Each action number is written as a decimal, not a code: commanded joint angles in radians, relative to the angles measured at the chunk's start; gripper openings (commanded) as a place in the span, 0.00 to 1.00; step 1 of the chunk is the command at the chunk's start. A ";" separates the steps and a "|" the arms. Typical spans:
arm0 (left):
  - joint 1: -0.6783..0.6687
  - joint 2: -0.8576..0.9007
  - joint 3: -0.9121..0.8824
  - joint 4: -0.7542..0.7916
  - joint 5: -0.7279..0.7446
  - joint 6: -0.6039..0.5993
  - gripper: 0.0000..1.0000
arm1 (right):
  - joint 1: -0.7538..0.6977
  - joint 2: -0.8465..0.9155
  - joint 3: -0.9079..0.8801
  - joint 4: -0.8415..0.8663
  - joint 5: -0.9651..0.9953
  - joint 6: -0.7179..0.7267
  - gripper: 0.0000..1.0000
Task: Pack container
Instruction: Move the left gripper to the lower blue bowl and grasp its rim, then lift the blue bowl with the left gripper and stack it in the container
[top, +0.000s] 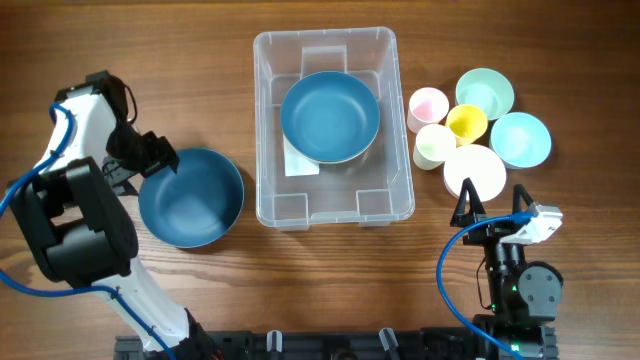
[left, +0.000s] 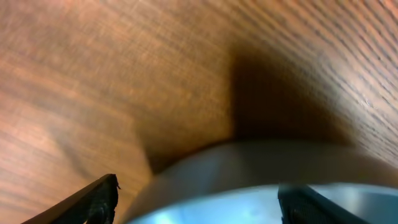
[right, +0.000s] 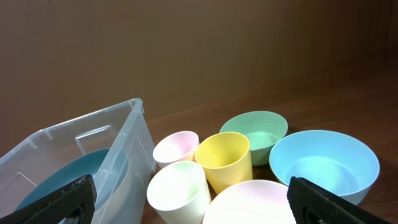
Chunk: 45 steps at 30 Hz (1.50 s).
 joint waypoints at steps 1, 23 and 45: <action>0.006 -0.001 -0.034 0.034 -0.016 0.103 0.66 | 0.006 0.002 -0.001 0.003 -0.012 0.007 1.00; 0.061 -0.001 -0.013 0.067 -0.016 0.111 0.04 | 0.006 0.002 -0.001 0.003 -0.012 0.007 1.00; -0.110 -0.207 0.438 0.044 0.337 0.115 0.04 | 0.006 0.002 -0.001 0.003 -0.012 0.007 1.00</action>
